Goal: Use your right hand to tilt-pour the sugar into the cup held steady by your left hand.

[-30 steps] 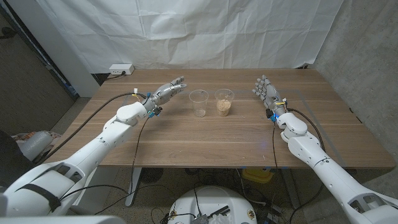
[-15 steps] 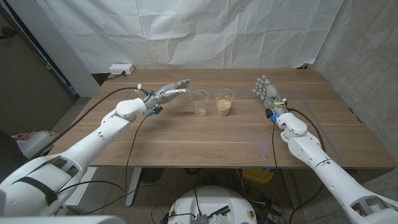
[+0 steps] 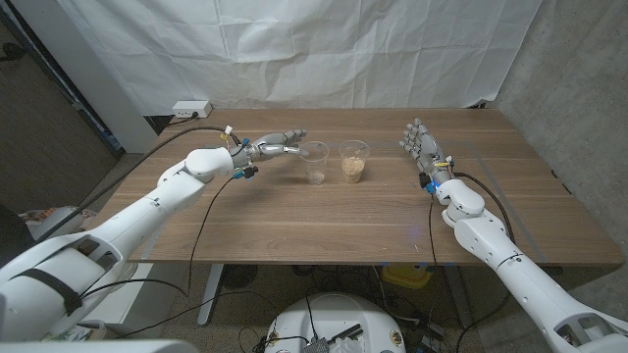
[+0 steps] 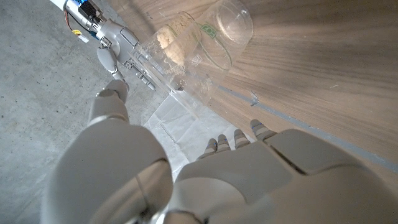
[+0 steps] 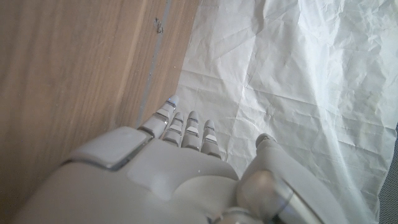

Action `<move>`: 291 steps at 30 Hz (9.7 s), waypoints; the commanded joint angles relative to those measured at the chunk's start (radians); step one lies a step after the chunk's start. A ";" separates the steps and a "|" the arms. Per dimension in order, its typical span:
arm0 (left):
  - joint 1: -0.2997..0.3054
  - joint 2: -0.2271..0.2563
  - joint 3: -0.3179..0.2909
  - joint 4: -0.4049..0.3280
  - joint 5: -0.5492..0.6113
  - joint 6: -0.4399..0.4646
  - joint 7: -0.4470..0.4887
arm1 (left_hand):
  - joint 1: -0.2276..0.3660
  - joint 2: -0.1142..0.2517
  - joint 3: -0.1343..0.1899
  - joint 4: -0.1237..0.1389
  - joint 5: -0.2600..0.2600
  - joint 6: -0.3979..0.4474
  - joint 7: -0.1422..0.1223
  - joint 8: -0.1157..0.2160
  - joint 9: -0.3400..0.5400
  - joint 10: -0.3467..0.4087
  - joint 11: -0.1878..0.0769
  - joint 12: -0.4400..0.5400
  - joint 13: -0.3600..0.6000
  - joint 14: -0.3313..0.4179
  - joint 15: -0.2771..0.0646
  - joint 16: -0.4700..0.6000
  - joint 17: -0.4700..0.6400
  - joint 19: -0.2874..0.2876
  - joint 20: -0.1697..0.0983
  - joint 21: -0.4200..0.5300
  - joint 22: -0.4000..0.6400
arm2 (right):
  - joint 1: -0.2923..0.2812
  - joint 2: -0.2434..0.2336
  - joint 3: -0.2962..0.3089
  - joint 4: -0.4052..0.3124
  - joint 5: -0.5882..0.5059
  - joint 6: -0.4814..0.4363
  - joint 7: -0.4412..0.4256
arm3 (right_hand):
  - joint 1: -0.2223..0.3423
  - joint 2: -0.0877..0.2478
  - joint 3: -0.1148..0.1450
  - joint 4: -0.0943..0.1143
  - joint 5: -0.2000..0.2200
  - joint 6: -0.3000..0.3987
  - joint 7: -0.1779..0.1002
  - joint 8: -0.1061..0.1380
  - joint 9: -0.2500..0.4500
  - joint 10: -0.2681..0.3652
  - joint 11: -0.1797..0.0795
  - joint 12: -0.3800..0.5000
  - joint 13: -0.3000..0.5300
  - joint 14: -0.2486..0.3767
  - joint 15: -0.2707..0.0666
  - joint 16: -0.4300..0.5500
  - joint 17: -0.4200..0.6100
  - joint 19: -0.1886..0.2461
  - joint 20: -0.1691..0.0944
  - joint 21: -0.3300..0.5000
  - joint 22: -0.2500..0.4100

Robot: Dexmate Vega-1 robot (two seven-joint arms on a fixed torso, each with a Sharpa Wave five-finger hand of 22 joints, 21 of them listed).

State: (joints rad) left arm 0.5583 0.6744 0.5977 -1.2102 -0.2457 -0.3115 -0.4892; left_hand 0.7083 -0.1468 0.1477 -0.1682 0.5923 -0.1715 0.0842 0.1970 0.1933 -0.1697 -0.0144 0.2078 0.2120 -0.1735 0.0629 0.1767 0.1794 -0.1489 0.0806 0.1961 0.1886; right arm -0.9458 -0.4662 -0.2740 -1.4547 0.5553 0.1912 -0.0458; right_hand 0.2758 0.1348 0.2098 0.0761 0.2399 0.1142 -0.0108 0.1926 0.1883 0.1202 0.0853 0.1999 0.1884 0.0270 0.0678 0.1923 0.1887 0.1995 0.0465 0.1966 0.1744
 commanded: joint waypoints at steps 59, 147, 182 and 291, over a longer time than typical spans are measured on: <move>-0.024 -0.150 -0.004 0.212 -0.109 -0.091 -0.013 | 0.339 0.221 -0.043 0.035 -0.318 0.400 -0.138 0.240 0.033 0.389 -0.100 0.187 0.024 0.422 -0.142 0.121 0.036 0.277 0.027 0.089 0.018 | 0.007 0.012 -0.010 0.030 -0.036 0.035 -0.031 | -0.017 -0.003 0.007 0.005 -0.008 0.011 0.001 0.004 0.003 0.012 0.004 0.001 0.005 0.008 0.009 0.005 0.001 0.004 0.007 0.006 0.004; -0.049 -0.179 -0.046 0.295 -0.167 -0.139 -0.043 | 0.314 0.283 -0.017 0.047 -0.402 0.418 -0.110 0.266 0.060 0.402 -0.089 0.162 0.064 0.407 -0.132 0.117 0.050 0.272 0.004 0.101 0.027 | 0.062 -0.151 -0.388 -0.154 -0.456 -0.139 -0.274 | 0.276 -0.301 -0.222 -0.228 0.133 -0.457 0.041 0.007 0.030 -0.394 -0.043 0.001 0.027 -0.210 -0.017 0.008 0.013 -0.107 -0.067 0.004 0.003; -0.076 -0.197 -0.060 0.366 -0.175 -0.156 -0.070 | 0.288 0.286 -0.009 0.051 -0.405 0.426 -0.106 0.275 0.068 0.409 -0.084 0.153 0.077 0.411 -0.132 0.109 0.051 0.271 0.002 0.106 0.028 | 0.142 0.039 -0.480 -0.014 -0.596 -0.272 -0.582 | 0.515 -0.226 -0.241 -0.230 0.185 -0.231 0.037 0.089 0.032 -0.197 -0.063 0.066 0.030 0.025 -0.098 0.075 0.016 0.084 -0.094 0.046 0.006; -0.381 -0.410 0.076 0.737 -0.026 -0.257 -0.306 | 0.255 0.282 0.039 0.034 -0.407 0.434 -0.102 0.283 0.085 0.421 -0.081 0.123 0.112 0.420 -0.128 0.086 0.056 0.261 0.009 0.119 0.028 | 0.262 -0.166 -0.643 -0.293 -1.024 -0.814 -0.630 | 0.652 -0.069 -0.291 -0.173 0.163 0.328 -0.053 0.321 0.038 0.338 -0.111 0.291 0.106 0.458 -0.216 0.181 0.158 0.304 -0.032 0.093 0.020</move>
State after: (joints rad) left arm 0.2151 0.2978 0.6664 -0.5501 -0.2876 -0.5528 -0.7777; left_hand 0.9886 0.1108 0.1664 -0.1472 0.1884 0.2487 -0.0282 0.4739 0.2767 0.2443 -0.0946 0.3324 0.3183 0.2412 -0.0410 0.2693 0.2301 0.1121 0.0914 0.3123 0.2112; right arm -0.7107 -0.6103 -0.8793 -1.7263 -0.4087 -0.5534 -0.7018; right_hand 0.9268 0.0530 -0.0746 -0.0952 0.4100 0.4135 -0.0452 0.5074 0.2228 0.4543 -0.0235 0.4865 0.2908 0.4740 -0.0468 0.3771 0.3413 0.5013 0.0192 0.2889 0.1931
